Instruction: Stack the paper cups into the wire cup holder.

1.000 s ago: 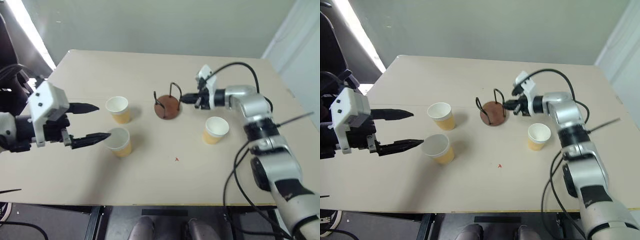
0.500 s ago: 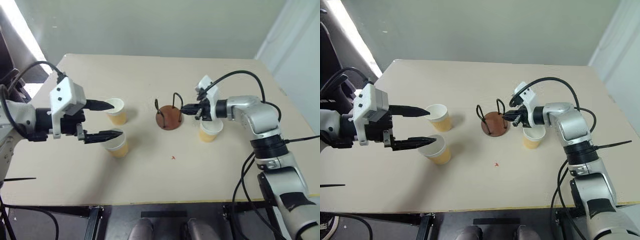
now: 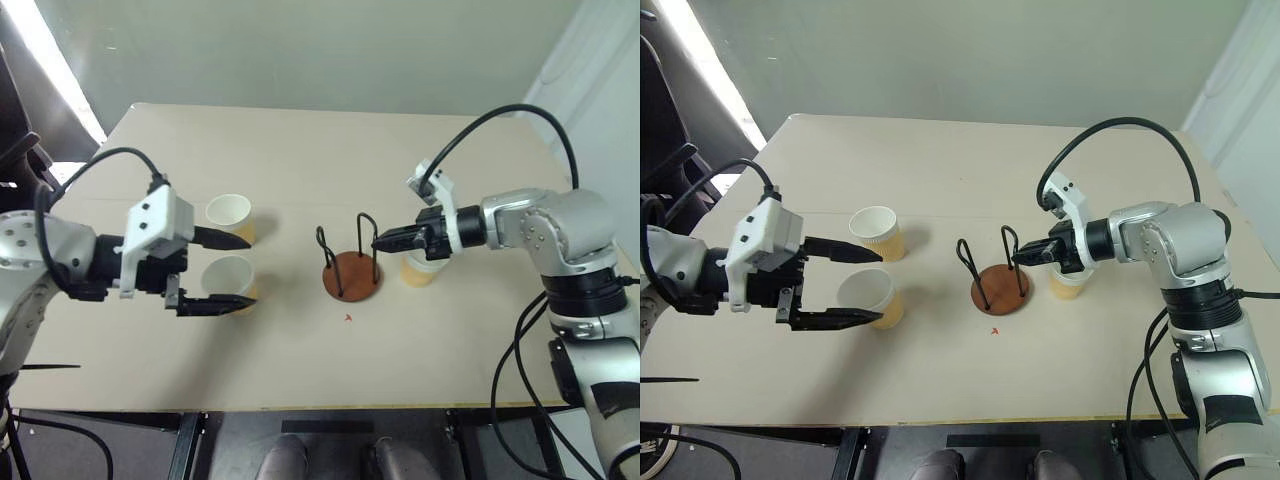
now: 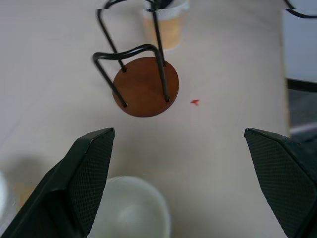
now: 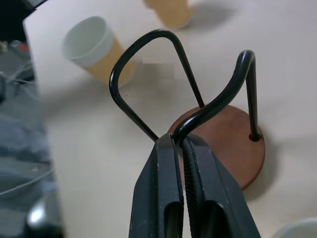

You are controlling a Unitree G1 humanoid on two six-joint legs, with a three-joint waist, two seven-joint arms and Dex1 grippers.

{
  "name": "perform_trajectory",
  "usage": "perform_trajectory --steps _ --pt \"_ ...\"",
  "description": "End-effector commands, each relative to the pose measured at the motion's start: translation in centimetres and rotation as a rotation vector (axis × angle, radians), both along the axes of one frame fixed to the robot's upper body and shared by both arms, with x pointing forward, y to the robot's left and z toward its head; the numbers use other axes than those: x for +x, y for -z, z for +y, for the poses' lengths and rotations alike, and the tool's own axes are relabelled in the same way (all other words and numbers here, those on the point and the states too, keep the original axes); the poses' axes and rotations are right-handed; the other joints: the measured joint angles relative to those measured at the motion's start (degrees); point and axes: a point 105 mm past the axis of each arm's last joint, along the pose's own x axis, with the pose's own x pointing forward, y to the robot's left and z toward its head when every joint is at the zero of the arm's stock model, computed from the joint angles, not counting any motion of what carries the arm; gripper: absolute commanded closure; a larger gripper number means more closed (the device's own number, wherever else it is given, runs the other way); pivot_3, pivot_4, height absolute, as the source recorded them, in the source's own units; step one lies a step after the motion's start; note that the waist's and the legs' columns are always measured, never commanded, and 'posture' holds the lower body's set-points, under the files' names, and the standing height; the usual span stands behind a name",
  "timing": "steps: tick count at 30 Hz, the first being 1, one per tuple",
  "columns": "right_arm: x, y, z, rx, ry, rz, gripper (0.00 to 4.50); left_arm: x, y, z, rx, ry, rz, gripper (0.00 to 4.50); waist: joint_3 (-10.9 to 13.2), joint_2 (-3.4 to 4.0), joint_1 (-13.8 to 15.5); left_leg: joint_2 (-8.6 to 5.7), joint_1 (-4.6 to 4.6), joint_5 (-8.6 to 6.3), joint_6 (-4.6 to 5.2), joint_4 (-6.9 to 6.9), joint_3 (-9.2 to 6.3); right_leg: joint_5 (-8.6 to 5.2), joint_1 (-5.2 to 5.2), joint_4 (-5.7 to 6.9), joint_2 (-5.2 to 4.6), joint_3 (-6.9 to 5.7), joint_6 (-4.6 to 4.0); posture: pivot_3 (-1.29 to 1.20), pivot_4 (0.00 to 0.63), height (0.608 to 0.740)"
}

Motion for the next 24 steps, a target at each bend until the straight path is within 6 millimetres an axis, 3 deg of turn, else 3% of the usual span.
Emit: perform_trajectory --steps 1,8,14,24 --pt "-2.3 -1.8 0.1 0.016 -0.059 -0.028 4.48 -1.2 -0.3 -1.4 0.017 0.079 -0.009 0.00 0.00 0.00 -0.02 0.00 0.00 0.00 0.00 0.00 0.01 0.00 0.00 0.01 0.01 0.00 0.00 0.00 0.150 0.740" --pt "-5.2 0.0 0.8 0.042 -0.095 0.018 4.48 -1.6 1.5 -1.7 0.051 0.081 0.043 0.00 -0.01 -0.02 -0.08 0.02 0.09 0.00 0.00 0.02 0.12 0.00 0.09 -0.11 0.07 0.02 0.01 0.00 0.150 0.740" --pt "-5.7 1.5 1.7 0.095 -0.044 0.020 4.48 -1.6 1.2 -2.0 0.049 0.097 0.048 0.00 -0.03 -0.05 -0.30 0.08 0.41 -0.02 0.03 0.04 0.06 0.00 0.29 0.00 0.15 0.08 0.00 0.00 0.150 0.740" --pt "-6.2 3.1 1.4 0.084 -0.042 0.007 4.48 -1.4 1.3 -1.8 0.105 0.114 0.061 0.00 -0.08 -0.10 -0.39 0.09 0.50 -0.02 0.04 0.08 -0.02 0.00 0.33 0.12 0.21 0.15 0.00 0.00 0.150 0.740"
